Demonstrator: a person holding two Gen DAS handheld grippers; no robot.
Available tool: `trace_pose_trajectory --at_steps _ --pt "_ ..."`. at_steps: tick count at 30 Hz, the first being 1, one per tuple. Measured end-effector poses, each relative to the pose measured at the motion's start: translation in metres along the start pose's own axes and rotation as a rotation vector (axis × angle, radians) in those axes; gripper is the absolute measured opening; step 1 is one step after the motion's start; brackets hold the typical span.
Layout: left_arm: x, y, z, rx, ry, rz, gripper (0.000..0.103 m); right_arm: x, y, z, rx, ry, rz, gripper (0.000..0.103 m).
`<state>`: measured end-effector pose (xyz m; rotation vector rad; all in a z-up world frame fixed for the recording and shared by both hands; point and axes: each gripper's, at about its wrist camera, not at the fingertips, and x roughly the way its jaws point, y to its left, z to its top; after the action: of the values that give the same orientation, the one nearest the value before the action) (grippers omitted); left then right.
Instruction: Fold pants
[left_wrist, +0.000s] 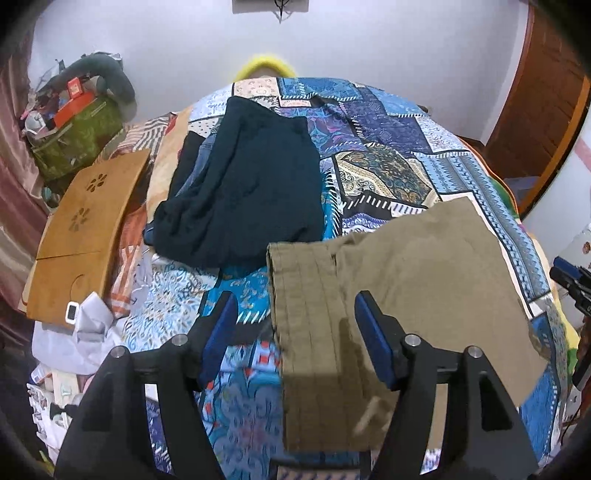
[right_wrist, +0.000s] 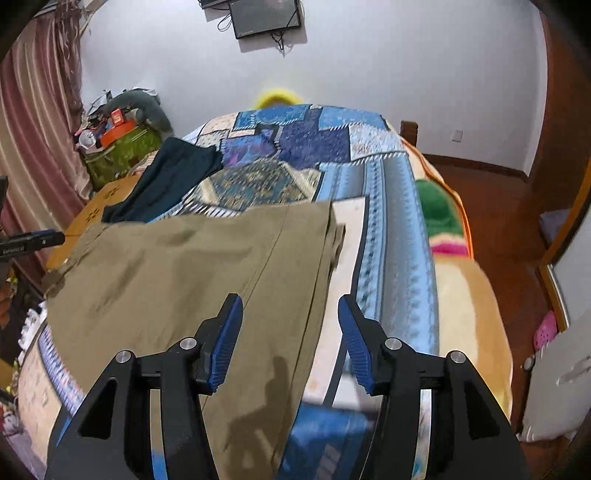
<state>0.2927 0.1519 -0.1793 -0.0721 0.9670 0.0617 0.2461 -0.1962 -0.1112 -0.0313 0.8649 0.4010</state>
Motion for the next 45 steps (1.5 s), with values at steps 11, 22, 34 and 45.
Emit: trace_pose_trajectory --at_steps 11,22,34,45 --pt "0.058 0.008 0.036 -0.012 0.068 -0.026 0.065 0.083 -0.021 0.05 0.003 0.049 0.012 0.05" --pt "0.087 0.013 0.028 -0.029 0.101 -0.113 0.065 0.174 -0.044 0.077 0.055 0.168 0.025 0.045" --pt "0.097 0.037 0.013 -0.23 0.072 -0.161 0.053 0.195 -0.042 0.062 -0.014 0.243 -0.041 0.014" --pt "0.062 0.012 0.023 -0.047 0.045 -0.027 0.053 0.161 -0.024 0.077 -0.061 0.21 -0.062 0.019"
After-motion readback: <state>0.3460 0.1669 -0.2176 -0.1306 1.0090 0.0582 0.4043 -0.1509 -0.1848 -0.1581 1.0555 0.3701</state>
